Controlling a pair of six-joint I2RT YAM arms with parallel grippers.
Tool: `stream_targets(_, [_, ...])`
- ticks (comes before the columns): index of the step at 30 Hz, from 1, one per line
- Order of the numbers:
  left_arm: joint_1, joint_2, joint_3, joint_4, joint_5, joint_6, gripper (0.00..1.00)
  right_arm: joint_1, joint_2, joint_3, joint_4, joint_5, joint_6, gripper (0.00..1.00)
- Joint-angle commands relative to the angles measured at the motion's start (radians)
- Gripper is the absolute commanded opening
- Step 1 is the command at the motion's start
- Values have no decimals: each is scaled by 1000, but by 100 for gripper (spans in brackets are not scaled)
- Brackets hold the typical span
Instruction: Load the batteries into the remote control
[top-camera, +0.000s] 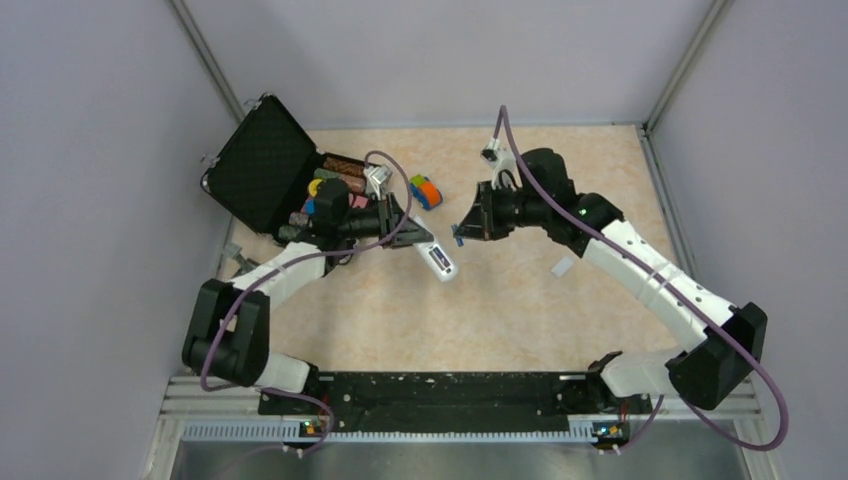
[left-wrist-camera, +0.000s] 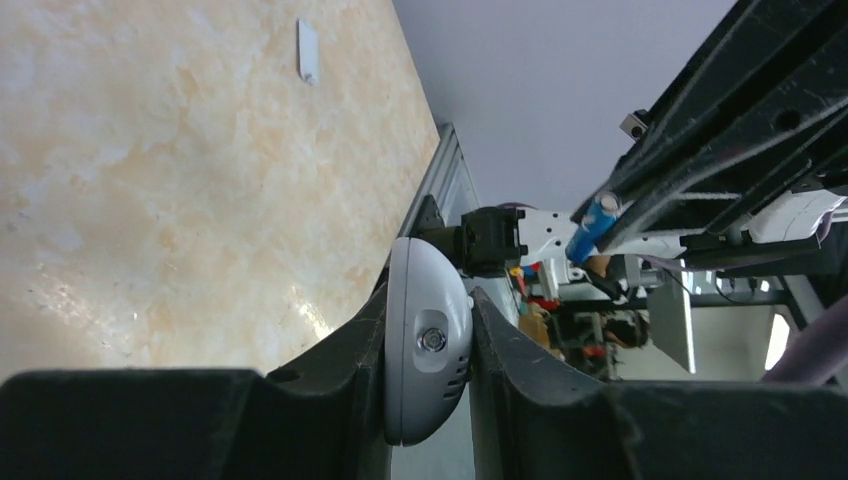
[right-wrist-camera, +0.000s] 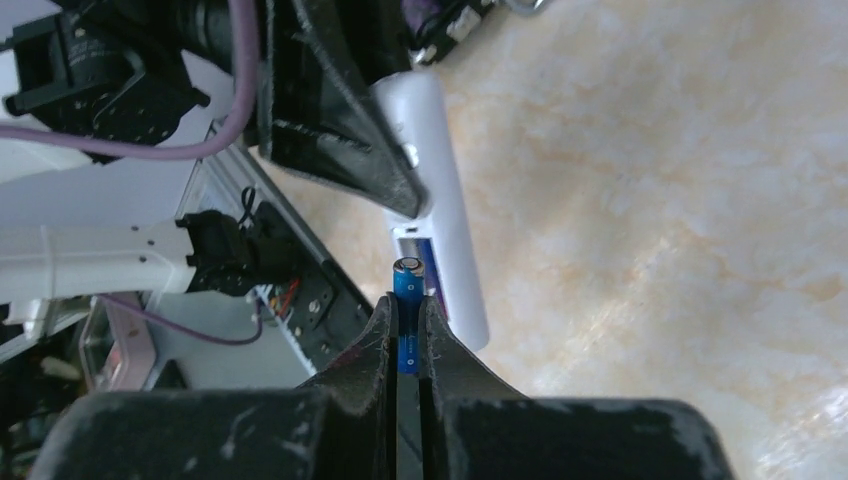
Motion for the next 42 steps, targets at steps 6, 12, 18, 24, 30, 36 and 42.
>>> stream_targets(6, [-63,238,110,76,110,-89,0,85,103,60,-195,-49,97,0])
stream_targets(12, [-100,318,132,87,153,-91,0,110,156,65,-251,-6,99,0])
stream_targets(18, [-121,349,138,108,208,-71,0,132,202,101,-327,49,79,0])
stream_targets(24, [-128,369,146,119,227,-67,0,141,229,122,-366,89,73,0])
stream_targets(30, [-128,385,158,121,239,-73,0,149,247,125,-371,113,83,0])
stream_targets(36, [-128,394,167,112,231,-75,0,162,264,130,-375,127,93,0])
stream_targets(42, [-128,395,171,112,234,-75,0,165,277,132,-374,178,104,0])
